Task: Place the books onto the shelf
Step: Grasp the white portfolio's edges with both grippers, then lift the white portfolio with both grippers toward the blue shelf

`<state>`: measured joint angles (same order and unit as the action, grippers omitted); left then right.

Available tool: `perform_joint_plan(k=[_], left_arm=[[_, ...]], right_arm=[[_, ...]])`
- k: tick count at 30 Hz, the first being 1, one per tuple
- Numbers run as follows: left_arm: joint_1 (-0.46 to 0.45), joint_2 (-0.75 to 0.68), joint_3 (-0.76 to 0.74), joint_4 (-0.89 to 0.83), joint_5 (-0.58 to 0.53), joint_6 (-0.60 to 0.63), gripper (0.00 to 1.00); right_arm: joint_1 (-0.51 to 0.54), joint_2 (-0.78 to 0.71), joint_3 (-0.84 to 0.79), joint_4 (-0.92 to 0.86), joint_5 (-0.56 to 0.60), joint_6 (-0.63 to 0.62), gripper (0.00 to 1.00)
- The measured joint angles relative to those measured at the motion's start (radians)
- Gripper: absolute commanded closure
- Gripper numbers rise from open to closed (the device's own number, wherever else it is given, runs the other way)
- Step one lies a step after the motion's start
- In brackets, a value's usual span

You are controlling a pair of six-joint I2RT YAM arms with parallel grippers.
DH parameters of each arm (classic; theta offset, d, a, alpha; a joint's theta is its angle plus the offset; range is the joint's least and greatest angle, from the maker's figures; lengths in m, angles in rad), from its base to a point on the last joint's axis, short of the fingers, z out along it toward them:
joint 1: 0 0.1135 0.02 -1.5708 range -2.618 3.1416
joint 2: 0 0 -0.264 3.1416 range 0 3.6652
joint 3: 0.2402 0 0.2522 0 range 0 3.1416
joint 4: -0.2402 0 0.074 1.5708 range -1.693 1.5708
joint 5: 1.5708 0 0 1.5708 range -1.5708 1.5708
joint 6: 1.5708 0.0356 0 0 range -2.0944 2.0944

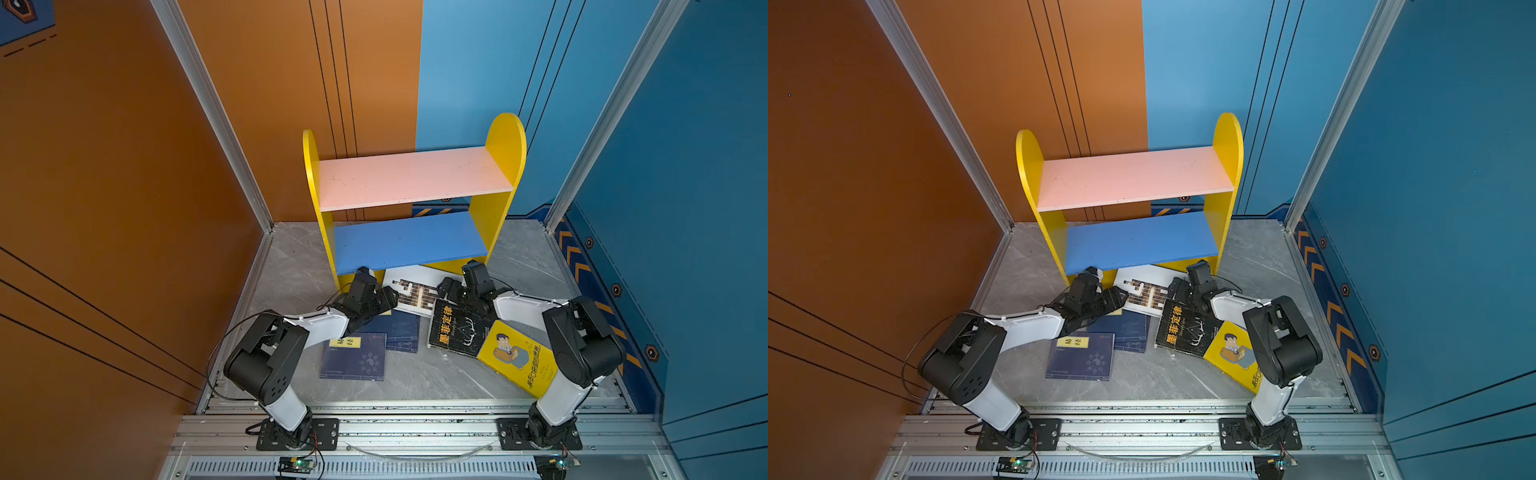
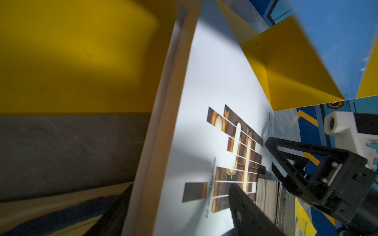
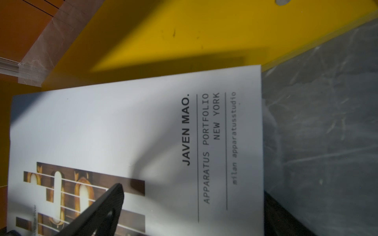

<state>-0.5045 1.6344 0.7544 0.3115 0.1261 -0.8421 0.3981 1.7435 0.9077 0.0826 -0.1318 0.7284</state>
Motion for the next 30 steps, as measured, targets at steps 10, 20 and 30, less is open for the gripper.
perform_joint_plan(k=[10, 20, 30], left_arm=[[0.0, -0.071, -0.059, 0.065, -0.043, -0.028, 0.53], [0.002, -0.235, -0.225, 0.131, -0.114, -0.124, 0.58], [0.064, -0.407, -0.356, 0.151, -0.145, -0.198, 0.59]], right_arm=[[-0.004, 0.05, 0.058, 0.021, -0.05, -0.012, 0.07], [0.035, 0.104, 0.119, 0.03, -0.105, -0.002, 0.07], [0.102, 0.192, 0.219, 0.056, -0.138, 0.033, 0.08]])
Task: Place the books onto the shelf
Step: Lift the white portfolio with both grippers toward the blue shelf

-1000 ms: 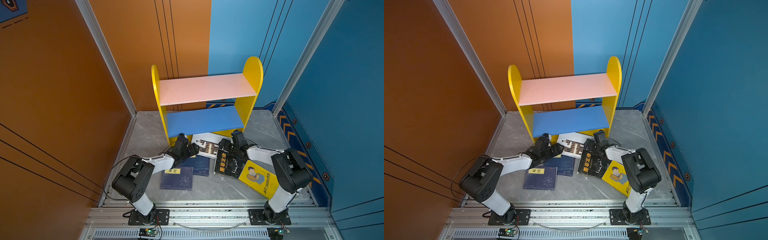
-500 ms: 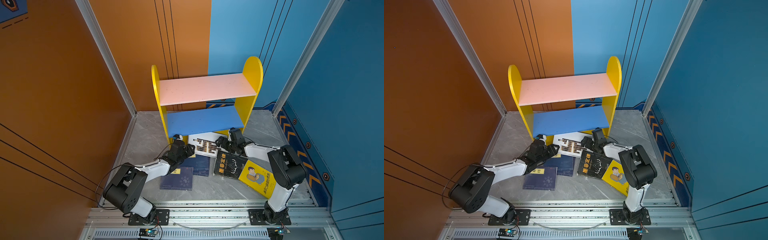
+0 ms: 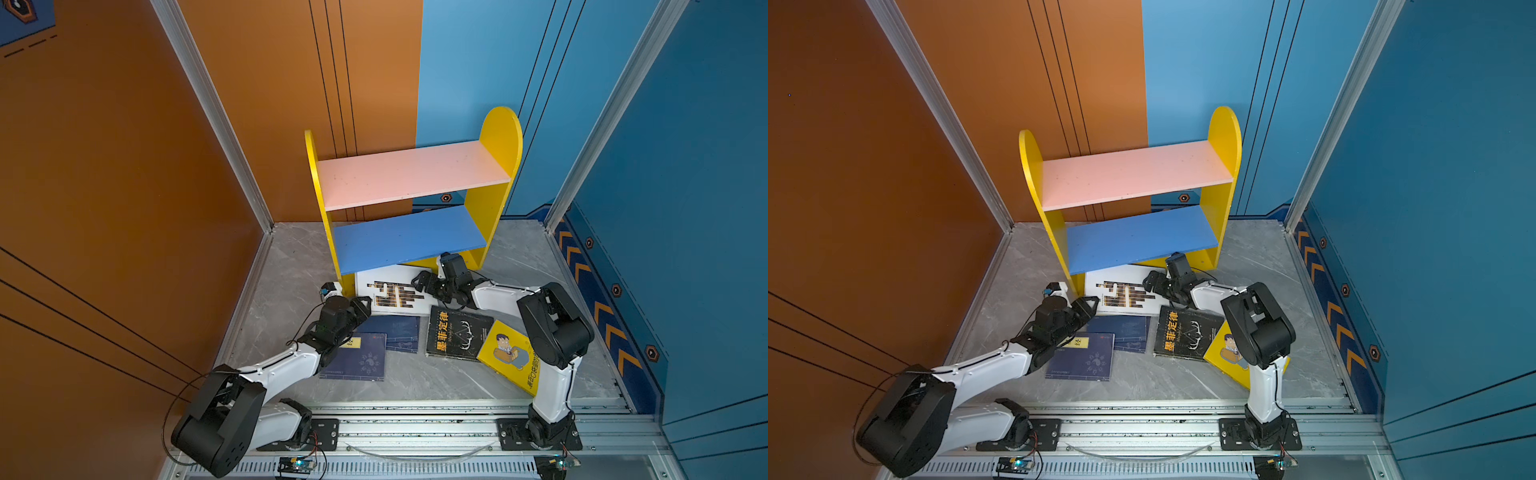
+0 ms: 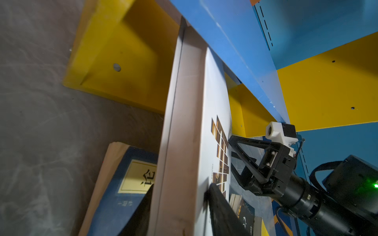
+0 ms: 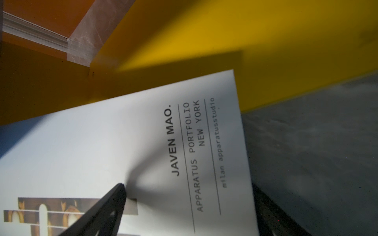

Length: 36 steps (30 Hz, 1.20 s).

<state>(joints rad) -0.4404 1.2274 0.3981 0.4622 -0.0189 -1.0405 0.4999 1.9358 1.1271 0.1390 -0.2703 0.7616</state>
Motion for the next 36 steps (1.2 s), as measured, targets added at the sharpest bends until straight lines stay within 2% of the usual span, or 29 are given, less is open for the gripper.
perform_joint_plan(k=[5, 14, 27, 36], left_arm=[[0.02, -0.045, -0.027, -0.002, 0.001, -0.03, 0.6], [0.028, -0.122, -0.058, -0.01, 0.021, -0.101, 0.65], [-0.001, -0.222, -0.089, -0.016, 0.081, -0.234, 0.71], [-0.016, -0.338, -0.089, -0.113, 0.079, -0.275, 0.74]], right_arm=[[0.013, 0.013, 0.013, 0.019, -0.01, 0.029, 0.11], [0.03, 0.001, 0.016, 0.01, 0.017, 0.061, 0.09], [-0.017, -0.22, 0.008, -0.114, 0.038, 0.077, 0.07], [-0.052, -0.26, 0.009, -0.141, 0.032, 0.077, 0.07]])
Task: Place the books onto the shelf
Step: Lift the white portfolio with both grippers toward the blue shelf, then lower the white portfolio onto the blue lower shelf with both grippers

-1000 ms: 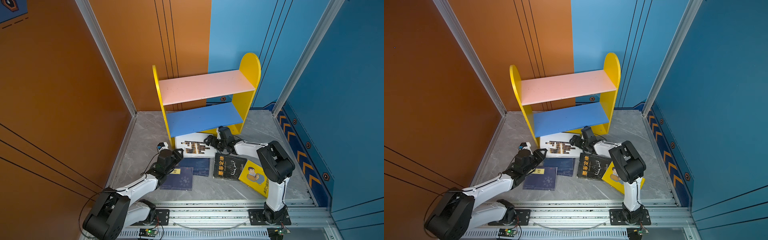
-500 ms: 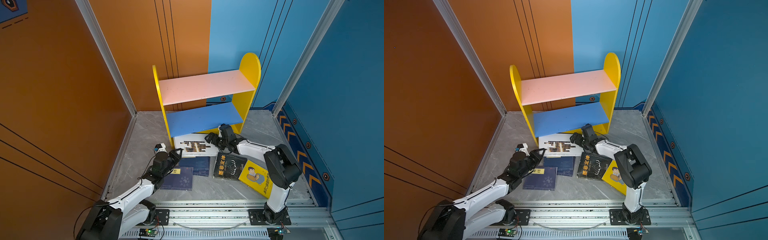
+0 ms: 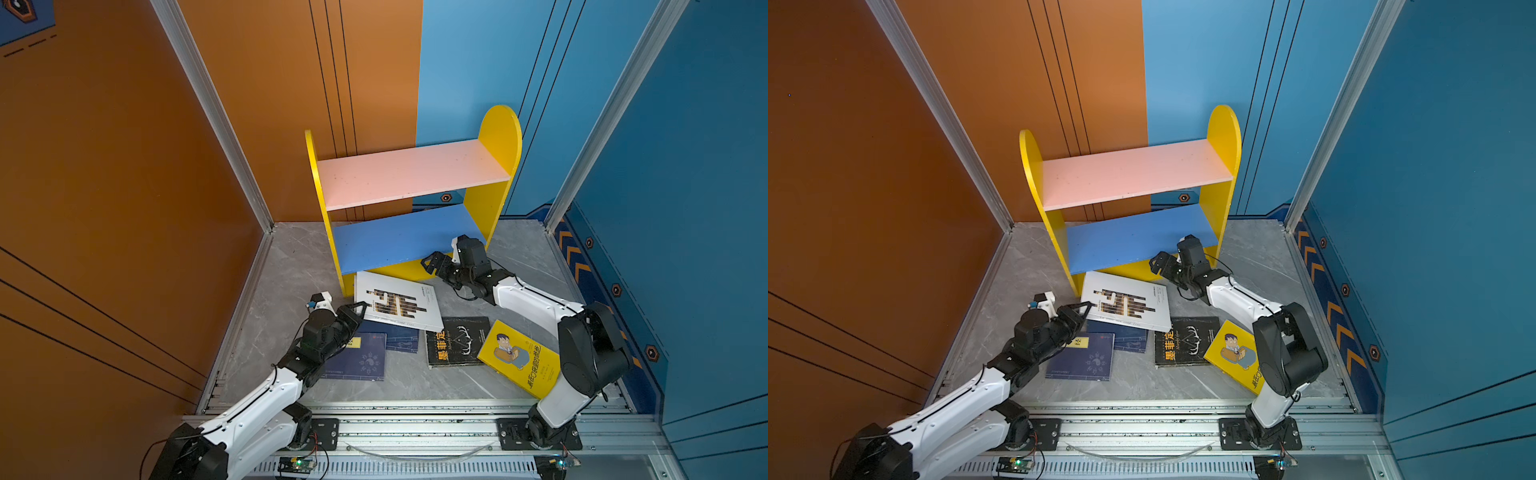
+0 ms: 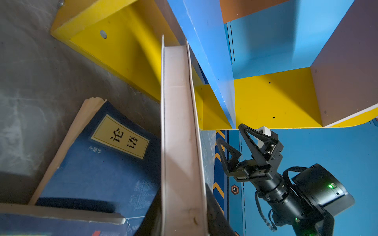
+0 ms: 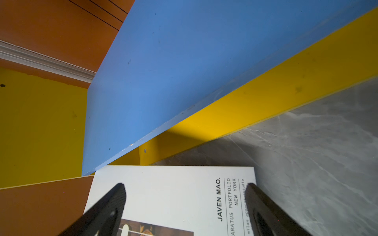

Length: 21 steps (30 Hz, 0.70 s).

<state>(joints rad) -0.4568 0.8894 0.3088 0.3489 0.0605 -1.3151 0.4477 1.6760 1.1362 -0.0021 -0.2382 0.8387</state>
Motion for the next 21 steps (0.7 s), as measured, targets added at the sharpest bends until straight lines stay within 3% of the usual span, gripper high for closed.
perform_joint_plan(k=[6, 15, 21], left_arm=[[-0.005, -0.052, 0.0, -0.052, 0.0, -0.016, 0.79], [-0.042, -0.092, 0.019, -0.076, -0.001, -0.002, 0.82], [-0.042, -0.092, 0.136, -0.148, 0.014, 0.039, 0.83]], right_arm=[[-0.026, -0.088, -0.008, -0.032, -0.005, 0.0, 0.07], [-0.097, -0.282, -0.146, -0.068, -0.024, 0.001, 0.06], [-0.152, -0.392, -0.206, -0.122, -0.054, 0.008, 0.06]])
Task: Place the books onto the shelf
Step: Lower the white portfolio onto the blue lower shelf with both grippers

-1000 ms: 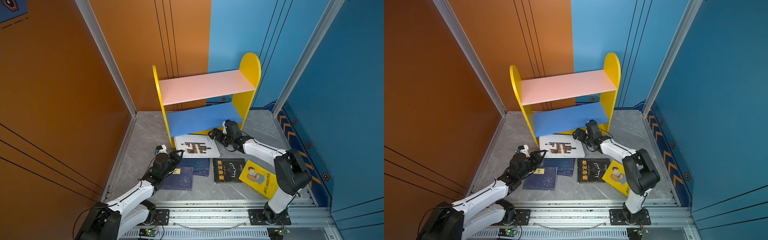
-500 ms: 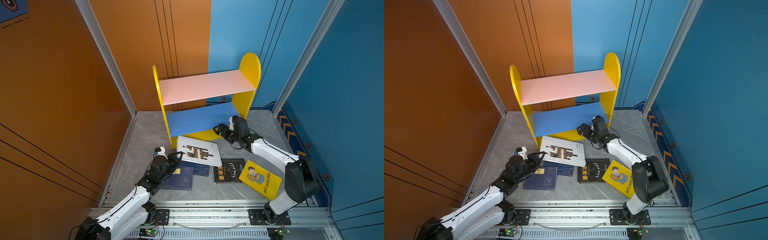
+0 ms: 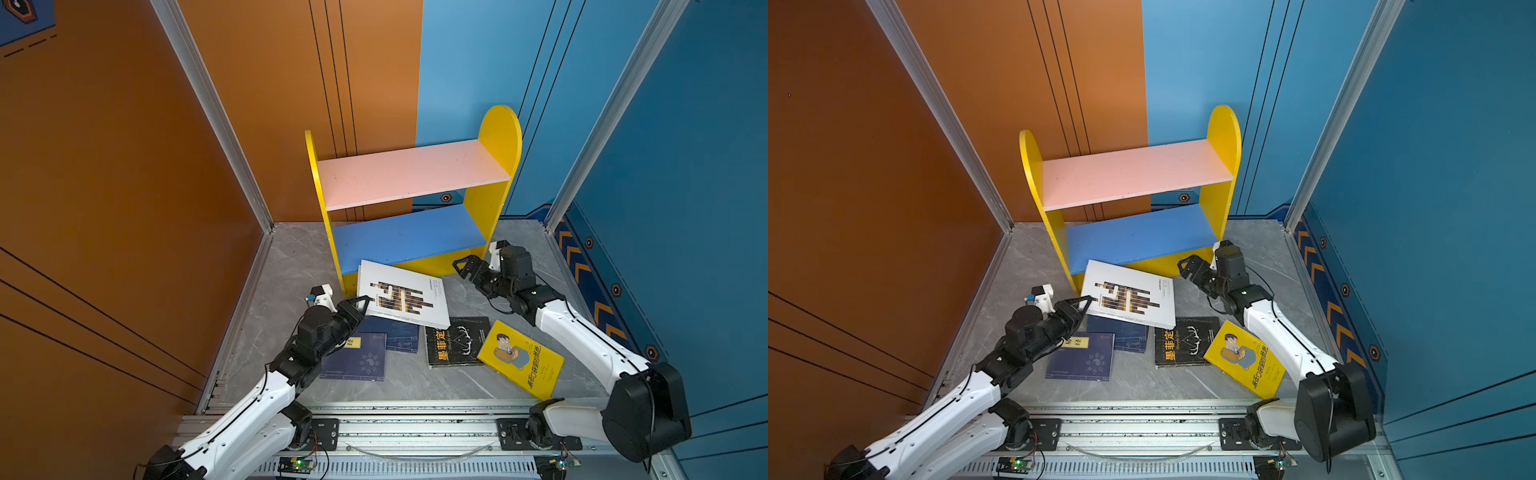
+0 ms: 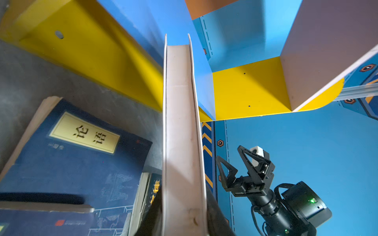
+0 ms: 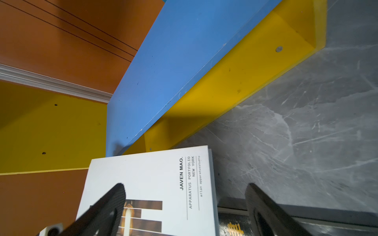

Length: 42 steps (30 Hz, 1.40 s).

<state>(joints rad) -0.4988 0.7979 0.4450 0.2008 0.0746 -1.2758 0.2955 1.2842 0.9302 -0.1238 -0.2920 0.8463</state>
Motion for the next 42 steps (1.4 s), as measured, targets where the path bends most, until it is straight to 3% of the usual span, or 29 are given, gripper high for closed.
perform_joint_plan(k=[4, 10, 17, 31, 42], left_arm=[[0.014, 0.013, 0.108, 0.003, 0.034, 0.019, 0.83], [0.007, 0.117, 0.185, 0.14, 0.011, 0.021, 0.83], [0.006, 0.285, 0.225, 0.259, -0.07, 0.04, 0.84], [-0.001, 0.41, 0.245, 0.39, -0.254, 0.048, 0.83], [0.031, 0.507, 0.245, 0.412, -0.287, 0.01, 0.83]], right_arm=[[-0.038, -0.092, -0.009, -0.023, -0.021, 0.008, 0.05], [-0.062, -0.216, -0.042, 0.003, -0.049, 0.062, 0.03], [-0.061, -0.213, -0.062, 0.066, -0.071, 0.125, 0.04], [0.007, 0.133, 0.029, 0.242, -0.068, 0.164, 0.08], [0.053, 0.356, 0.193, 0.397, -0.037, 0.115, 0.1]])
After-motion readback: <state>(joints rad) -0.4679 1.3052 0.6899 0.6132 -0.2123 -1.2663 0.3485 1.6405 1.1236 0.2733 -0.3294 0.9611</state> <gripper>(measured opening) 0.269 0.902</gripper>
